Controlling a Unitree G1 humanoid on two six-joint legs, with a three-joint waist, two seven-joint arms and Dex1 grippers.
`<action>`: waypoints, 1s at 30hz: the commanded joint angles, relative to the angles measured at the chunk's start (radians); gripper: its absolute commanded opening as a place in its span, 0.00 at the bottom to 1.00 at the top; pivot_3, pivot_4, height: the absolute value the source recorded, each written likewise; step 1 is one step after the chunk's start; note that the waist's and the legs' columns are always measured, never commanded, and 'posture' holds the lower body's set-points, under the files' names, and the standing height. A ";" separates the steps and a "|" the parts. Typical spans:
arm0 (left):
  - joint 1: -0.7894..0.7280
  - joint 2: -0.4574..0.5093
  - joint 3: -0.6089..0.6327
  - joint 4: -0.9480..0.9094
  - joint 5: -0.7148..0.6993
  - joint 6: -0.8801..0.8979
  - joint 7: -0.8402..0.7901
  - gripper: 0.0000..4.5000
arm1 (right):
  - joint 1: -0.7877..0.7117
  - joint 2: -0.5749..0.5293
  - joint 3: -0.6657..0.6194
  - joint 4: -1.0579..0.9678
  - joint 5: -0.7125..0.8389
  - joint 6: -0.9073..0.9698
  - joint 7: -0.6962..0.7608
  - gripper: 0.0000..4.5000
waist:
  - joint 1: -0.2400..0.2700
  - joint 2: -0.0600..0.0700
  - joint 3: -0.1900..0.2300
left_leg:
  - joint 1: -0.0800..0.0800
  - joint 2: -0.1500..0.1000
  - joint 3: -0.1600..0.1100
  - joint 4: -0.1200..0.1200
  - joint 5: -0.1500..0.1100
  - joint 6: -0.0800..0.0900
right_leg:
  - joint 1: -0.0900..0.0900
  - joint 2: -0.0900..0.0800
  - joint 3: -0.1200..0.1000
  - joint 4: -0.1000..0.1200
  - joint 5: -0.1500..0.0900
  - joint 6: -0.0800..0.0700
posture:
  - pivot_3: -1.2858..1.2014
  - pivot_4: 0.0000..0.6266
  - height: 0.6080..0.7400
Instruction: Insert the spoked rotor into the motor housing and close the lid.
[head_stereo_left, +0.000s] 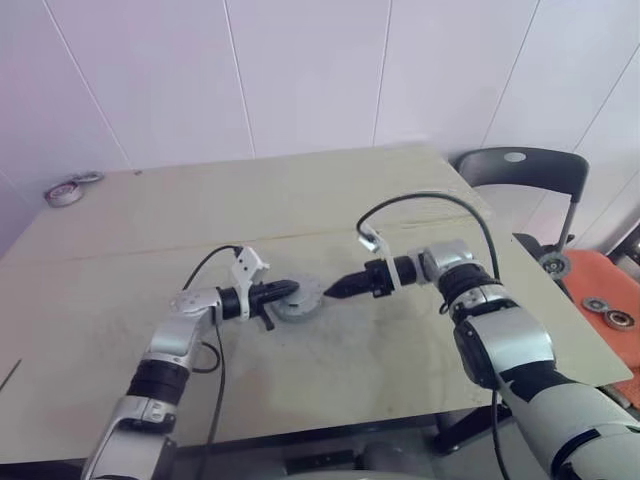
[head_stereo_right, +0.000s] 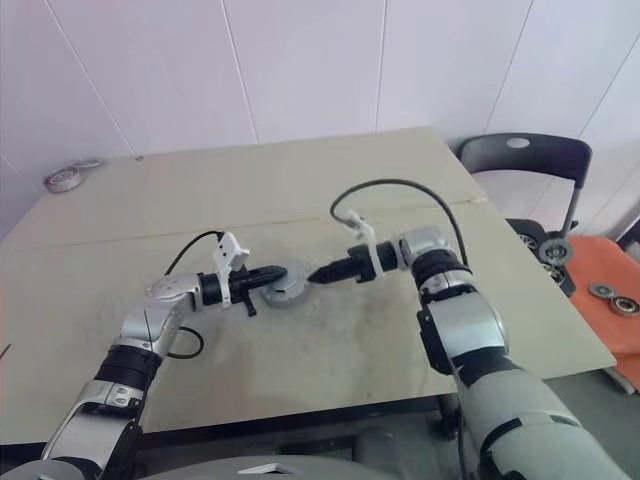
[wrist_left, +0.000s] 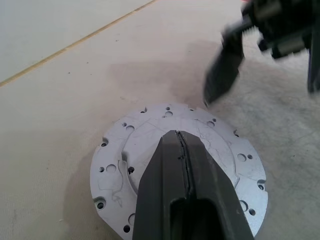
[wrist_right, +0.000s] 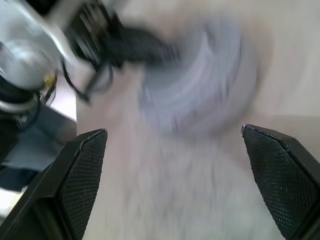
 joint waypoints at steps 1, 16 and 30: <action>0.057 0.001 -0.063 0.124 0.058 0.050 0.007 0.00 | 0.051 -0.022 0.064 -0.107 -0.013 0.042 0.050 1.00 | 0.000 0.003 0.000 | 0.000 0.000 0.000 0.001 0.000 0.000 | 0.000 -0.001 0.000 0.000 0.000 0.000 | 0.52 0.00 1.00; 0.060 -0.006 -0.056 0.133 0.055 0.034 0.018 0.00 | -0.052 0.003 0.021 -0.086 0.050 0.221 -0.076 1.00 | 0.002 0.001 -0.002 | 0.002 -0.002 -0.001 0.004 0.000 0.000 | 0.003 -0.002 0.000 0.001 -0.001 0.002 | 0.52 0.00 1.00; 0.061 -0.014 -0.058 0.133 0.056 0.030 0.024 0.00 | -0.106 0.030 0.017 -0.107 0.135 0.435 -0.126 1.00 | 0.001 0.000 -0.001 | 0.001 -0.003 -0.001 0.005 0.000 0.000 | 0.002 -0.002 0.000 0.003 -0.001 0.002 | 0.52 0.00 1.00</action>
